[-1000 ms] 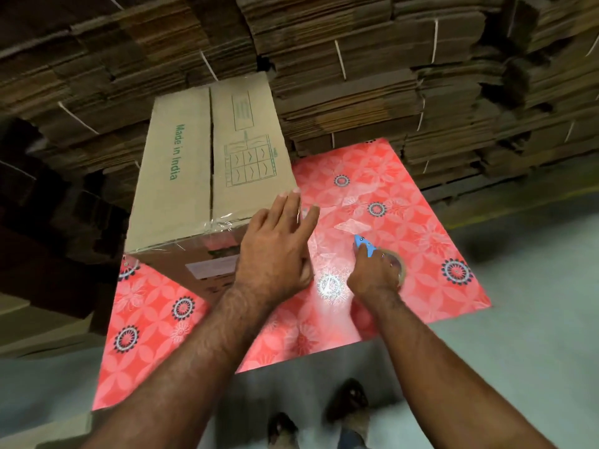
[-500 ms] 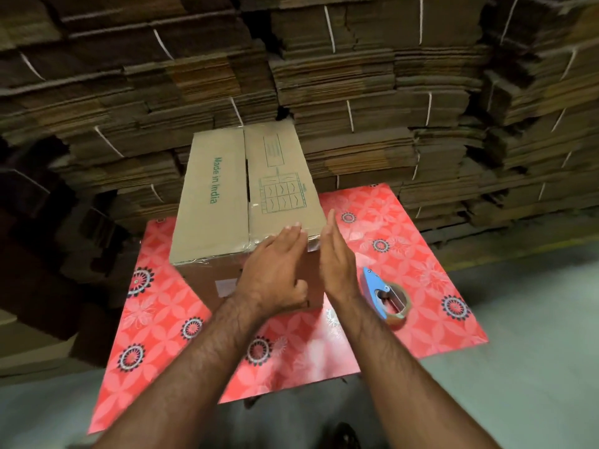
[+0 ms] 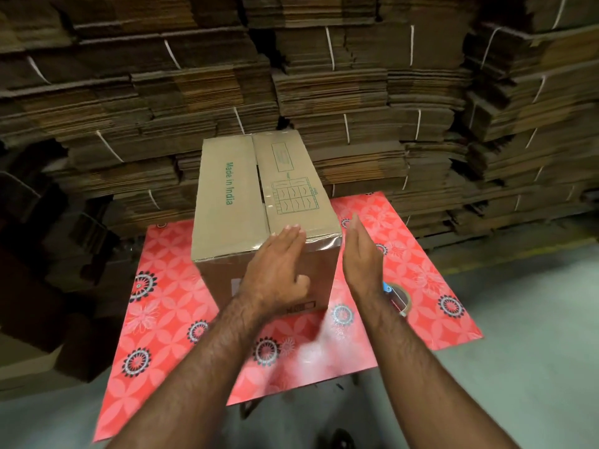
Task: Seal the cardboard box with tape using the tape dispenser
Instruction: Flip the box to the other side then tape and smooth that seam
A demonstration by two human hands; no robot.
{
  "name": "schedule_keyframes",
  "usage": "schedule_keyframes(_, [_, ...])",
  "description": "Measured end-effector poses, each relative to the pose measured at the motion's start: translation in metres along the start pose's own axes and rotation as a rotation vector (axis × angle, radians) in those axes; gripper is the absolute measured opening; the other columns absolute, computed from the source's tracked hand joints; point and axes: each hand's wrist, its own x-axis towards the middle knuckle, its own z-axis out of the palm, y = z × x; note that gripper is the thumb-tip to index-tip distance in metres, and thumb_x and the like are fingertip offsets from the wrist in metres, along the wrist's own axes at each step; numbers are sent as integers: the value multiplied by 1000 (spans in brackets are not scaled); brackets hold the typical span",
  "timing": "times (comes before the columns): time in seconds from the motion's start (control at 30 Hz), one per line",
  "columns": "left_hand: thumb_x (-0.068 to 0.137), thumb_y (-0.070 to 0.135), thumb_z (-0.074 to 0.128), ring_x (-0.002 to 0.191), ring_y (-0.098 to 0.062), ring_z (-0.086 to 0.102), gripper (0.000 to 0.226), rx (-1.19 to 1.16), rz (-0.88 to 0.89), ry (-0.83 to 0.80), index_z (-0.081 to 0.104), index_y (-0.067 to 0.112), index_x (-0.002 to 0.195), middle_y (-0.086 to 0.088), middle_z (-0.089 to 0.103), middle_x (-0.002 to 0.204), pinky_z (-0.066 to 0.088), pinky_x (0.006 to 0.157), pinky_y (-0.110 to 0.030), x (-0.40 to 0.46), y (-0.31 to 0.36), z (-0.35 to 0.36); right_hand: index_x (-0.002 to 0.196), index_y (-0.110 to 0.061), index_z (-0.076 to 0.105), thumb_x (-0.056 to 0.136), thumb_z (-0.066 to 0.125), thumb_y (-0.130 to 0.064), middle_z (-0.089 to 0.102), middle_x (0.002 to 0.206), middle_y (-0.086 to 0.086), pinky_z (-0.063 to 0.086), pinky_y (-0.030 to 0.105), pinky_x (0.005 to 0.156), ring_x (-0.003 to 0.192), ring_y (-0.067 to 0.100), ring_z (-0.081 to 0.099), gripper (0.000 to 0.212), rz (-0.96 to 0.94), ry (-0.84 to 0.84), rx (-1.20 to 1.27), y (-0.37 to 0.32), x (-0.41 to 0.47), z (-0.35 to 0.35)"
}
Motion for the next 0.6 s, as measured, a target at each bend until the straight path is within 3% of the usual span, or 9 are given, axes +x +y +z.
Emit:
schedule_keyframes(0.1, [74, 28, 54, 151, -19, 20, 86, 27, 26, -14, 30, 9, 154, -8, 24, 163, 3, 123, -29, -4, -8, -1, 153, -17, 42, 105, 38, -44, 57, 146, 9, 38, 23, 103, 135, 24, 53, 56, -88, -21, -55, 0, 8, 14])
schedule_keyframes(0.2, [76, 24, 58, 150, -18, 23, 82, 18, 30, -16, 33, 10, 153, -7, 26, 162, 7, 123, -30, -1, -7, -2, 160, -23, 26, 103, 35, -45, 65, 133, 17, 46, 31, 88, 121, 36, 61, 62, -93, -23, -101, 20, 4, 29])
schedule_keyframes(0.27, [73, 27, 53, 149, -17, 26, 83, 17, 27, -9, 35, 12, 153, -6, 29, 162, 12, 124, -32, 4, -10, 0, 161, -29, 17, 106, 35, -40, 70, 117, 25, 44, 35, 73, 105, 45, 65, 59, -58, 10, -156, 41, -3, 36])
schedule_keyframes(0.33, [69, 30, 47, 149, -18, 27, 86, 32, 40, -16, 37, 13, 152, -6, 29, 161, 17, 123, -34, 5, -14, 1, 159, -29, 9, 105, 35, -32, 71, 117, 23, 39, 29, 71, 105, 43, 67, 60, -27, 15, -185, 61, -11, 43])
schedule_keyframes(0.4, [67, 30, 45, 149, -19, 26, 88, 46, 58, -15, 36, 12, 152, -6, 27, 162, 17, 123, -35, 5, -17, 3, 155, -25, 1, 96, 33, -23, 70, 124, 17, 33, 20, 73, 110, 37, 67, 67, 1, 9, -161, 78, -14, 51])
schedule_keyframes(0.47, [66, 30, 44, 150, -20, 25, 89, 51, 73, -32, 34, 11, 153, -7, 26, 162, 15, 124, -33, 4, -17, 2, 159, -19, 6, 96, 34, -18, 60, 139, 18, 30, 13, 83, 122, 35, 62, 69, 16, -1, -127, 78, -18, 54])
schedule_keyframes(0.53, [66, 30, 43, 150, -20, 25, 90, 53, 83, -47, 34, 12, 153, -8, 26, 162, 14, 123, -32, 6, -16, -1, 160, -5, 10, 97, 37, -19, 34, 159, 19, 20, 6, 106, 143, 33, 41, 69, -33, 83, -59, 66, -21, 55])
schedule_keyframes(0.6, [68, 30, 45, 150, -18, 25, 88, 28, 84, -65, 34, 13, 153, -7, 26, 162, 15, 122, -30, 8, -16, -7, 158, 4, 10, 94, 43, -15, 14, 164, 14, 8, 13, 119, 154, 25, 19, 75, -124, 212, -26, 43, -26, 55])
